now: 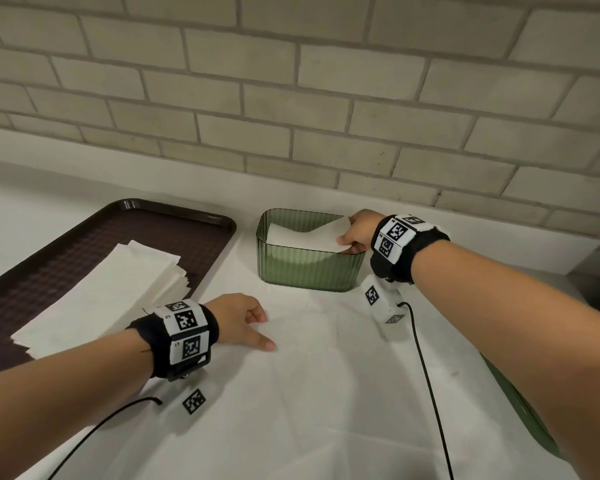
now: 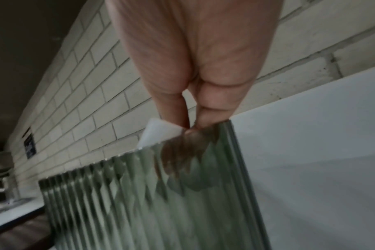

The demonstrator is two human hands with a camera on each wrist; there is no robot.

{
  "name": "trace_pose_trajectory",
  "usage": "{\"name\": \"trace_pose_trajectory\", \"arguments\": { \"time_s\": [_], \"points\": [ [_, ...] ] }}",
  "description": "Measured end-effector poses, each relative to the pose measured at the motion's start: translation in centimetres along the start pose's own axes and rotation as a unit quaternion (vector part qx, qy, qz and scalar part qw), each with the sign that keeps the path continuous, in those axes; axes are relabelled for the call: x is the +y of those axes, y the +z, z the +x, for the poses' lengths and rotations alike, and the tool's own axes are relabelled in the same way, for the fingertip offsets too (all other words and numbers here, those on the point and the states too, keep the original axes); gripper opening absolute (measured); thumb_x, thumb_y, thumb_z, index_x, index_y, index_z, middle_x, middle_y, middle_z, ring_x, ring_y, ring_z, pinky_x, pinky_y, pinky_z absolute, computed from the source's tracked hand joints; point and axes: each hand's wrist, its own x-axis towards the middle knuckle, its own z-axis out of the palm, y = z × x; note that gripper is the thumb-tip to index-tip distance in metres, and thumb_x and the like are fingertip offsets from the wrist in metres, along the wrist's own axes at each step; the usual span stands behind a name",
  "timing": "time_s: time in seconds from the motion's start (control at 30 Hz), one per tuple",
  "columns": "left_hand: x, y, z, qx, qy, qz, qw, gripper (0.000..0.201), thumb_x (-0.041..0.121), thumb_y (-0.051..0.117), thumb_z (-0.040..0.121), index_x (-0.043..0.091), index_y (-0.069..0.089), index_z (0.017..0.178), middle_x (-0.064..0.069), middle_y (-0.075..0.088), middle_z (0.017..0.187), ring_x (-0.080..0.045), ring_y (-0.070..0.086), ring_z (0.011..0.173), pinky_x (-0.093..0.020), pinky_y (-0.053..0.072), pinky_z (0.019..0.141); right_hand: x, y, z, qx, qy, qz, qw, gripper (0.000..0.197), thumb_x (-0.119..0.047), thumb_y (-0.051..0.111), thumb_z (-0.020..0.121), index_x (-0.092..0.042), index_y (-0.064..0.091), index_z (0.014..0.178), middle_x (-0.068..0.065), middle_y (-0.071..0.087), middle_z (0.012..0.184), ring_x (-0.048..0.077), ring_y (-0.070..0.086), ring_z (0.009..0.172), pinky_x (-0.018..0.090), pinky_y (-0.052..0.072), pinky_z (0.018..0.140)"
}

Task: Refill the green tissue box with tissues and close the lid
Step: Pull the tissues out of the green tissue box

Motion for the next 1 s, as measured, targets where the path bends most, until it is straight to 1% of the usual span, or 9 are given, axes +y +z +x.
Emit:
{"name": "trace_pose_trajectory", "arguments": {
  "time_s": [0.07, 0.13, 0.27, 0.37, 0.47, 0.53, 0.7, 0.8, 1.0],
  "points": [
    [0.5, 0.0, 0.2, 0.018, 0.000, 0.004, 1.000, 0.040, 0.054, 0.074, 0.069, 0.030, 0.054, 0.095, 0.014, 0.051, 0.088, -0.007, 0.051, 0.090, -0.018, 0.038, 0.080, -0.3, 0.1, -0.5, 0.003, -0.005, -0.121, 0.993, 0.022, -0.015, 0.066, 0.086, 0.001, 0.054, 0.095, 0.010, 0.063, 0.082, 0.026, 0.061, 0.085, 0.038, 0.052, 0.090],
    [0.9, -0.1, 0.3, 0.037, 0.003, 0.011, 0.999, 0.031, 0.052, 0.070, 0.075, 0.029, 0.053, 0.087, 0.016, 0.048, 0.079, -0.008, 0.050, 0.087, -0.018, 0.036, 0.076, -0.7, 0.1, -1.3, 0.042, -0.029, -0.286, 0.957, 0.024, -0.026, 0.064, 0.087, -0.004, 0.054, 0.088, 0.005, 0.056, 0.075, 0.025, 0.057, 0.085, 0.029, 0.049, 0.070],
    [1.0, -0.9, 0.2, 0.064, 0.017, 0.029, 0.997, 0.016, 0.044, 0.062, 0.084, 0.031, 0.054, 0.077, 0.016, 0.050, 0.076, -0.008, 0.050, 0.086, -0.009, 0.033, 0.061, -0.2, 0.0, -1.4, 0.119, -0.114, -0.338, 0.927, 0.045, -0.014, 0.058, 0.089, -0.001, 0.043, 0.129, 0.016, 0.051, 0.124, 0.031, 0.053, 0.113, 0.030, 0.046, 0.084],
    [0.9, -1.6, -0.1, 0.070, 0.024, -0.005, 0.997, 0.015, 0.041, 0.060, 0.087, 0.029, 0.056, 0.077, 0.014, 0.052, 0.077, -0.009, 0.051, 0.082, -0.011, 0.035, 0.062, 0.1, 0.1, -2.5, 0.163, -0.232, -0.299, 0.911, 0.035, -0.018, 0.055, 0.090, -0.005, 0.053, 0.122, 0.016, 0.055, 0.119, 0.031, 0.054, 0.108, 0.030, 0.044, 0.087],
    [1.0, -2.5, -0.7, 0.092, 0.023, -0.059, 0.994, 0.015, 0.040, 0.058, 0.088, 0.026, 0.058, 0.084, 0.011, 0.056, 0.081, -0.006, 0.052, 0.075, -0.012, 0.038, 0.063, 0.3, 1.0, -5.0, 0.097, -0.269, -0.215, 0.934, 0.018, -0.032, 0.060, 0.089, -0.015, 0.065, 0.094, 0.001, 0.063, 0.088, 0.020, 0.060, 0.085, 0.026, 0.047, 0.075],
    [1.2, -3.1, -1.0, 0.120, 0.030, -0.106, 0.987, 0.014, 0.038, 0.058, 0.089, 0.025, 0.058, 0.083, 0.010, 0.057, 0.080, -0.005, 0.051, 0.071, -0.015, 0.038, 0.062, 0.6, 1.9, -6.9, 0.016, -0.256, -0.187, 0.948, 0.027, -0.048, 0.061, 0.084, -0.021, 0.065, 0.082, -0.006, 0.065, 0.076, 0.014, 0.063, 0.076, 0.027, 0.052, 0.074],
    [1.9, -5.2, -1.9, 0.188, 0.051, -0.257, 0.947, 0.018, 0.030, 0.055, 0.091, 0.020, 0.055, 0.076, 0.007, 0.050, 0.065, -0.009, 0.046, 0.060, -0.025, 0.035, 0.058, 2.4, 4.8, -11.2, -0.105, -0.248, -0.089, 0.959, 0.061, -0.077, 0.056, 0.064, -0.029, 0.069, 0.099, -0.009, 0.070, 0.096, 0.007, 0.066, 0.091, 0.027, 0.054, 0.084],
    [1.9, -6.4, -2.4, 0.198, 0.051, -0.375, 0.904, 0.020, 0.036, 0.057, 0.081, 0.017, 0.059, 0.076, -0.001, 0.055, 0.071, -0.017, 0.052, 0.066, -0.032, 0.039, 0.068, 3.8, 6.4, -13.5, -0.119, -0.253, -0.058, 0.958, 0.061, -0.064, 0.069, 0.067, -0.027, 0.065, 0.115, -0.013, 0.067, 0.109, -0.002, 0.062, 0.099, 0.016, 0.048, 0.087],
    [2.1, -7.5, -2.4, 0.170, 0.021, -0.521, 0.836, 0.026, 0.018, 0.047, 0.093, 0.000, 0.058, 0.107, -0.019, 0.057, 0.091, -0.027, 0.058, 0.078, -0.039, 0.047, 0.079, 5.7, 7.8, -14.8, -0.012, -0.270, 0.092, 0.959, 0.013, -0.020, 0.079, 0.073, -0.016, 0.074, 0.084, -0.006, 0.074, 0.079, 0.000, 0.066, 0.068, 0.014, 0.050, 0.065]
  ]
}}
